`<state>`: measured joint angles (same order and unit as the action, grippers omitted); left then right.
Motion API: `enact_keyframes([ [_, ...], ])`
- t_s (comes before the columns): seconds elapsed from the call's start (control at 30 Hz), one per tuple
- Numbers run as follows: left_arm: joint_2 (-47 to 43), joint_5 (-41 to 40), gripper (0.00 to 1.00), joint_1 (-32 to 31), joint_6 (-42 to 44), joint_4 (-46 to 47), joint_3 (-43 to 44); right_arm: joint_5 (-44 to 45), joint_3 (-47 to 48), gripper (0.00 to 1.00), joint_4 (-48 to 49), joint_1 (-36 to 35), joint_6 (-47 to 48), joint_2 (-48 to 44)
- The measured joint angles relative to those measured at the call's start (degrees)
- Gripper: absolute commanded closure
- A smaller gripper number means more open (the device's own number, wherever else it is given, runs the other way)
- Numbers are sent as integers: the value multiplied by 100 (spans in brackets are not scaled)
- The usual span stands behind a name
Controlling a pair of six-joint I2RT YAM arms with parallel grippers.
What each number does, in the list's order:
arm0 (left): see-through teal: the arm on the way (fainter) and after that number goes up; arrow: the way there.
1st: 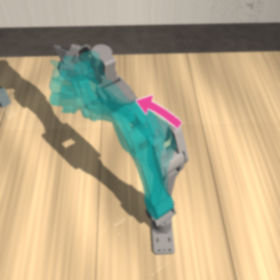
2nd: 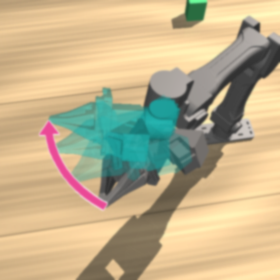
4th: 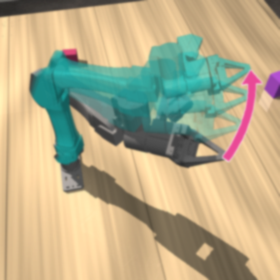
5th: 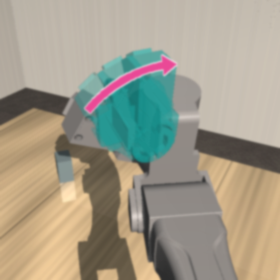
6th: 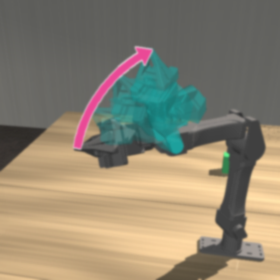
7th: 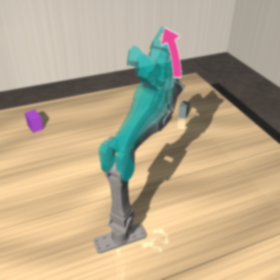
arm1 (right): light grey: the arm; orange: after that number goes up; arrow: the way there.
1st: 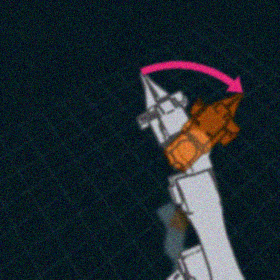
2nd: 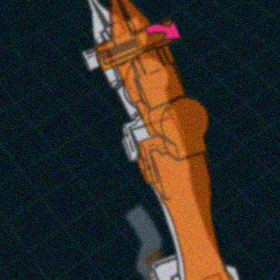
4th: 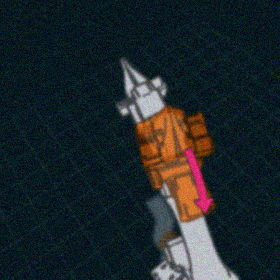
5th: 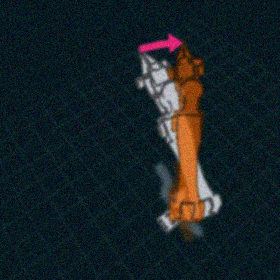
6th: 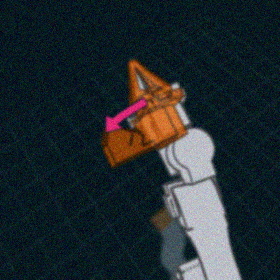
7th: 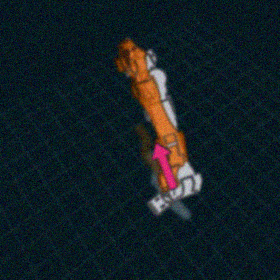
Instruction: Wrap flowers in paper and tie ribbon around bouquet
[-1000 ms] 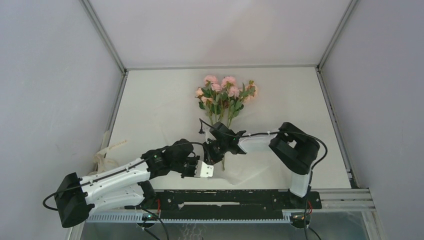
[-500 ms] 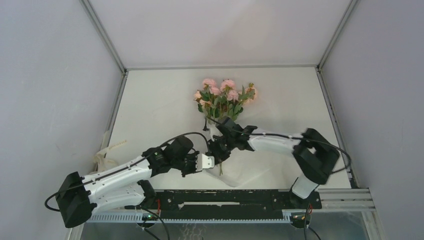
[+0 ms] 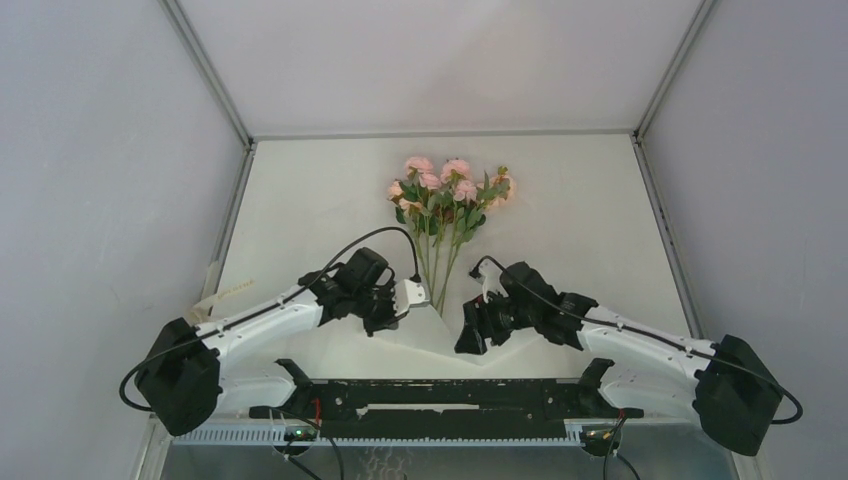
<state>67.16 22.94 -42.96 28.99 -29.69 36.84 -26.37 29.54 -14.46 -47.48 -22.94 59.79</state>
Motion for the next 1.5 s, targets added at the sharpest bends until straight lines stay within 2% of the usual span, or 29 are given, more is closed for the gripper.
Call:
enact_keyframes([
  [0.13, 249, 79, 100, 63, -4, 44, 52, 146, -186, 22, 310, -13, -15, 61],
  [0.27, 372, 129, 100, 83, -7, 42, 59, 122, -186, 22, 863, 17, -20, 664],
  [0.33, 404, 138, 100, 114, -13, 44, 74, 0, -186, 24, 1069, 15, -26, 975],
  [0.37, 420, 142, 100, 131, -17, 42, 85, -85, -186, 29, 1163, 15, -33, 1117],
  [0.5, 501, 164, 100, 195, -63, 46, 153, -356, -186, 80, 1355, 59, -37, 1366],
  [0.57, 531, 175, 100, 212, -83, 57, 166, -490, -186, 97, 1453, 85, -42, 1368],
  [0.6, 544, 175, 100, 223, -111, 68, 166, -557, -186, 100, 1504, 98, -52, 1375],
  [0.63, 560, 175, 94, 236, -142, 79, 166, -614, -186, 100, 1550, 118, -79, 1397],
  [0.7, 568, 166, 58, 256, -205, 98, 166, -706, -186, 100, 1600, 166, -101, 1467],
  [0.73, 568, 144, 43, 264, -227, 116, 166, -739, -186, 100, 1609, 216, -122, 1515],
  [0.77, 568, 94, 33, 271, -317, 149, 166, -758, -186, 100, 1609, 295, -140, 1576],
  [0.83, 562, -15, 23, 295, -304, 155, 179, -763, -186, 100, 1611, 431, -166, 1659],
  [0.9, 544, -177, 18, 332, -267, 26, 282, -761, -186, 100, 1615, 564, -201, 1753],
  [1.03, 457, -584, 18, 369, -22, -649, 789, -691, -186, 100, 1635, 704, -275, 1880],
  [1.13, 345, -1051, 22, 380, 190, -1410, 1244, -588, -186, 100, 1635, 758, -321, 1899],
  [1.37, 374, -1884, 43, 483, 260, -3571, 2157, -330, -186, 100, 1650, 916, -435, 2037],
  [1.5, 422, -1952, 58, 485, -2, -4065, 2363, -162, -186, 100, 1746, 951, -553, 2243],
])
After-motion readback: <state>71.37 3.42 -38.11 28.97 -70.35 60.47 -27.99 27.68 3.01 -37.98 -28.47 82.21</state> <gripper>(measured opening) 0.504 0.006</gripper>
